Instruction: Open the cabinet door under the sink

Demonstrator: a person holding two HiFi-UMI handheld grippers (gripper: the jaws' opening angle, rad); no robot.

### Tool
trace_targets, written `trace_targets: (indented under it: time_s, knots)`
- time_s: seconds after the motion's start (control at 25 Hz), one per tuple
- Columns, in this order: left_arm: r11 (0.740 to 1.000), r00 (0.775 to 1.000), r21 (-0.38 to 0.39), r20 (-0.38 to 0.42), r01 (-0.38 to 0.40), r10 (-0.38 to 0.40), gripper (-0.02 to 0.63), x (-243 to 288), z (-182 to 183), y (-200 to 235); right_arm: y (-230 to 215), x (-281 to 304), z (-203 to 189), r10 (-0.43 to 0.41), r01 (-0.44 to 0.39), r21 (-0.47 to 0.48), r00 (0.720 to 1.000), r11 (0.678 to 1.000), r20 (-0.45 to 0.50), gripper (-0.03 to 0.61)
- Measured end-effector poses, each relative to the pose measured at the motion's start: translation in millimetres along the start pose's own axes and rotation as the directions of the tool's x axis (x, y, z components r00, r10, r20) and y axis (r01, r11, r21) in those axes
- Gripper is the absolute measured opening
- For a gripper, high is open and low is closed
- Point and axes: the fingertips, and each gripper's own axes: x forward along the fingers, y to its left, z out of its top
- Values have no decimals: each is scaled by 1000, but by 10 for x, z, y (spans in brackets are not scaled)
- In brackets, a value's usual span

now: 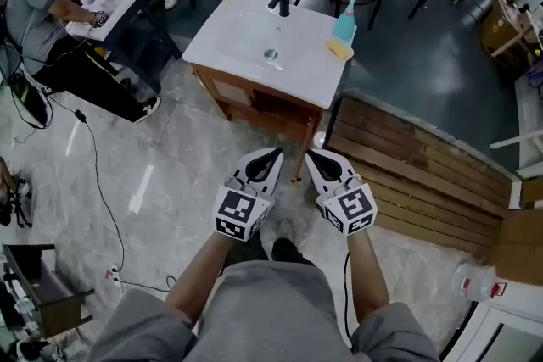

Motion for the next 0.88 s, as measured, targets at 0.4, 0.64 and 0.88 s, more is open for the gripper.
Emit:
trace_targets:
  time_s: [0.4,0.64,0.88]
  knots:
    - [996,987,88,158,-30,16,8,-303,775,-43,204,-173,959,-2,6,-18,974,1000,228,8]
    - [992,974,121,226,-45,16,8,-430,1064,-86,299,-187,1325,21,-2,-65,955,998,295,8]
    - [988,968,140,248,-62,25,8,-468,1165,-102,310,-226,1457,36,-10,-81,946,997,323,8]
